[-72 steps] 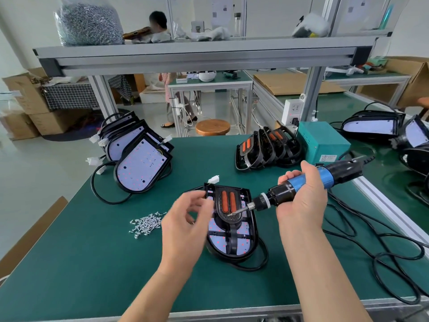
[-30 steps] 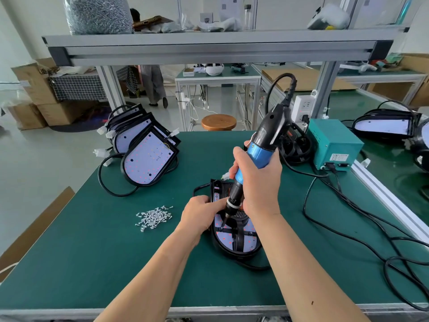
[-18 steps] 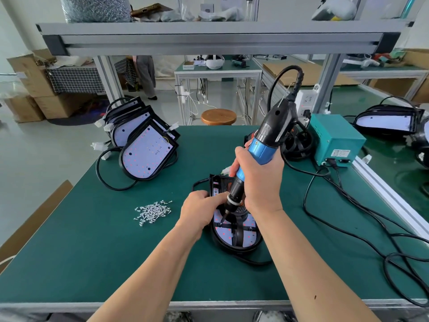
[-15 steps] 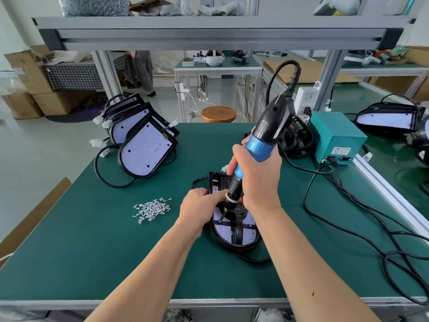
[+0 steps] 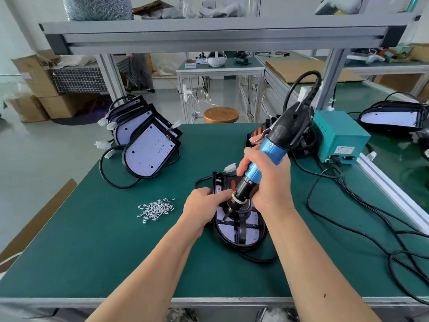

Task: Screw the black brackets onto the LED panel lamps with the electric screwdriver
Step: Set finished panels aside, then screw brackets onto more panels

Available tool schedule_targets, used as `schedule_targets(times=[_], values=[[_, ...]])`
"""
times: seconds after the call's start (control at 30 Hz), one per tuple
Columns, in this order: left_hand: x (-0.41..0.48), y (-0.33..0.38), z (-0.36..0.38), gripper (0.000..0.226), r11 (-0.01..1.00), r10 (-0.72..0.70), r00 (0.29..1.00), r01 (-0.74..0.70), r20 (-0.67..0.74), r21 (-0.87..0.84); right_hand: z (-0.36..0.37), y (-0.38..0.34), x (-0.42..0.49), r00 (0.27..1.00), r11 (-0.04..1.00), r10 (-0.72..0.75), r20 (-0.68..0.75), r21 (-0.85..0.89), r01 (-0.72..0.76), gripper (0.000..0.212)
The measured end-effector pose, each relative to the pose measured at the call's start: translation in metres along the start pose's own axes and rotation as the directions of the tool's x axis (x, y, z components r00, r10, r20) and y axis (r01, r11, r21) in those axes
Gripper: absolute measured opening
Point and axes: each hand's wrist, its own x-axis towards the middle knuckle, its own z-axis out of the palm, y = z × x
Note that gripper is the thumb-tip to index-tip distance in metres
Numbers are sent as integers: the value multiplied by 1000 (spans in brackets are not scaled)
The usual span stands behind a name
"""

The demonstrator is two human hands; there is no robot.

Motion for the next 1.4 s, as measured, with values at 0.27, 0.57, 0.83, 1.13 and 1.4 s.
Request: schedule_targets(times=[0.27,0.57,0.83,1.13,1.4], values=[[2,-4,-3,61,998,-15,1000,13,28,58,-13,-34,15,977,980,-104,-188,146,132,20],[-7,6,-15,64,976,76,991,-50,-114,214,-97,13,3,773,686,457,-440,728,9,23],[12,4,-97,10,798,160,944,49,-289,601,-98,18,0,804,678,471,-362,731,-69,21],[20,0,-97,15,541,180,966,60,-185,839,-102,21,1,794,672,481,-372,738,-61,16],[-11,19,-65,16,762,397,913,-268,-97,590,-106,24,5,782,651,488,-387,759,-30,19]])
